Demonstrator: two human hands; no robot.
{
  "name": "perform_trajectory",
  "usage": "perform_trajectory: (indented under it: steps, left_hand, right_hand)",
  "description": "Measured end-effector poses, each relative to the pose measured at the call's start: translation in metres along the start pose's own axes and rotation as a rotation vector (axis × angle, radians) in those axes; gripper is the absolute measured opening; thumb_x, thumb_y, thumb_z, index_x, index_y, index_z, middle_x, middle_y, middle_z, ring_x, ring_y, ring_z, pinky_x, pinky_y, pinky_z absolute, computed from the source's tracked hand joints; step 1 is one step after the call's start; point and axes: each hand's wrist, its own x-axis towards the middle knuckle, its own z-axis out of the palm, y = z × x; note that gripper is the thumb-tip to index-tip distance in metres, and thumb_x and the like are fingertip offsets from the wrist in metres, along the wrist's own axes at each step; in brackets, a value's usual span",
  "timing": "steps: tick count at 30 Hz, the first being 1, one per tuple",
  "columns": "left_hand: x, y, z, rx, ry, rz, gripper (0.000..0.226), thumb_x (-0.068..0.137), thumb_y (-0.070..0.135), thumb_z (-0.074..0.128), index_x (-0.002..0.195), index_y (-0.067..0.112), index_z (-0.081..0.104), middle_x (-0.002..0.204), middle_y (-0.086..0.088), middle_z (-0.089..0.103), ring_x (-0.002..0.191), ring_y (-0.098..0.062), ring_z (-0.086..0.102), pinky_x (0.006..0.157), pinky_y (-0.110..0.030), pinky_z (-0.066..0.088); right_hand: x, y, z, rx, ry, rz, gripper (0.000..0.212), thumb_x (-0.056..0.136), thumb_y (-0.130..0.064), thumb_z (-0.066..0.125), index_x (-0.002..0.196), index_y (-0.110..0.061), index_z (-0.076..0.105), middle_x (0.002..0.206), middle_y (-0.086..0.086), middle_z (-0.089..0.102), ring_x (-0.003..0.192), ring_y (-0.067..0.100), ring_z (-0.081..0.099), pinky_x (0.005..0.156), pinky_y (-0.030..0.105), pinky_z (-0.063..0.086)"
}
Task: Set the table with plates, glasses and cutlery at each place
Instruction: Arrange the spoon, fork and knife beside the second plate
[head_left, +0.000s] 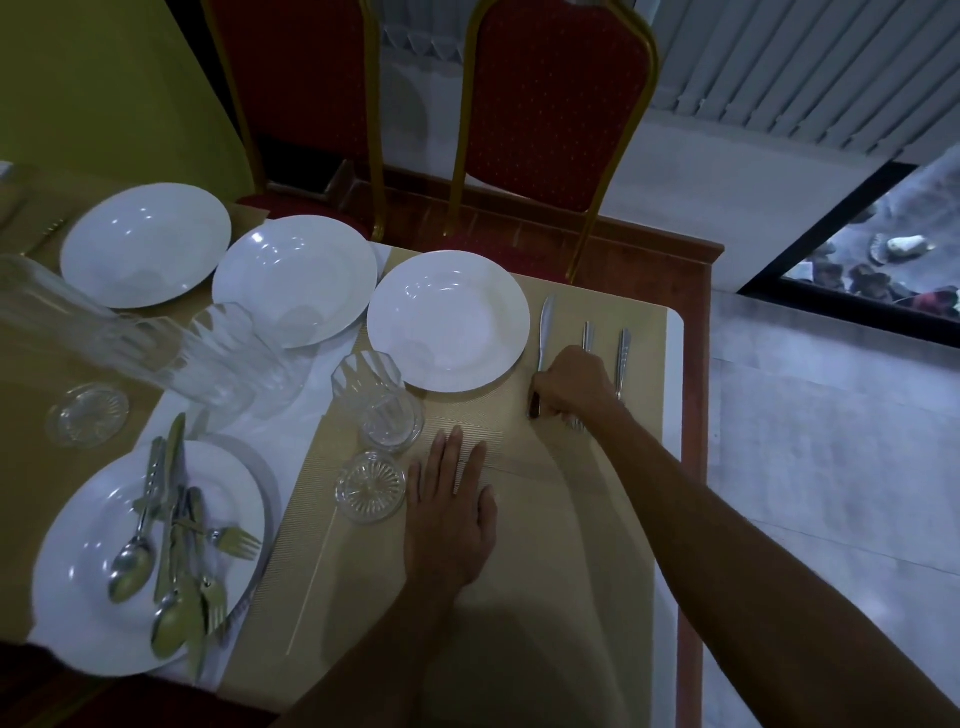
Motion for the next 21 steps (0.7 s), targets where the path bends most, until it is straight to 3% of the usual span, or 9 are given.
perform_trajectory:
  steps: [3,8,15,18,21]
  left_hand:
    - [-0.001,-0.001,0.000,-0.003,0.008,0.014,0.052,0.098,0.037,0.037,0.149,0.027,0.036,0.162,-0.002,0.019,0.152,-0.020,0.009,0.119,-0.048,0.017]
    - [0.001,0.000,0.001,-0.019,-0.036,0.028,0.052,0.099,0.035,0.038,0.149,0.025,0.036,0.162,-0.004,0.020,0.151,-0.022,0.011,0.119,-0.050,0.016]
    - [0.000,-0.011,-0.029,-0.188,-0.302,0.048,0.051,0.094,0.029,0.042,0.144,0.022,0.037,0.163,-0.004,0.015,0.151,-0.024,0.010,0.120,-0.049,0.018]
    - [-0.012,-0.013,-0.043,-0.316,-0.358,-0.012,0.040,0.093,0.036,0.040,0.127,0.022,0.054,0.152,-0.004,0.038,0.141,-0.019,0.035,0.112,-0.043,0.038]
    - [-0.032,-0.011,-0.058,-0.418,-0.336,-0.057,0.033,0.089,0.037,0.039,0.108,0.026,0.064,0.120,0.007,0.060,0.108,-0.008,0.055,0.099,-0.035,0.048]
  right_hand:
    - [-0.022,0.003,0.006,0.035,-0.047,0.014,0.022,0.086,-0.021,0.066,0.076,-0.001,0.071,0.064,0.009,0.071,0.052,0.019,0.069,0.062,0.032,0.063]
    - [-0.060,0.015,0.019,0.072,-0.049,-0.004,0.032,0.089,-0.030,0.060,0.082,0.000,0.070,0.074,0.013,0.073,0.064,0.027,0.073,0.066,0.045,0.063]
    - [-0.107,0.020,0.027,0.143,-0.068,-0.017,0.029,0.094,-0.026,0.059,0.077,-0.005,0.070,0.075,0.012,0.074,0.064,0.025,0.073,0.066,0.037,0.062]
    - [-0.124,0.016,0.028,0.152,-0.089,-0.034,0.027,0.095,-0.026,0.059,0.076,-0.008,0.069,0.077,0.010,0.074,0.065,0.024,0.073,0.062,0.033,0.059]
    - [-0.141,0.010,0.030,0.173,-0.103,-0.059,0.024,0.095,-0.026,0.060,0.075,-0.014,0.066,0.078,0.004,0.074,0.059,0.016,0.071,0.053,0.025,0.054]
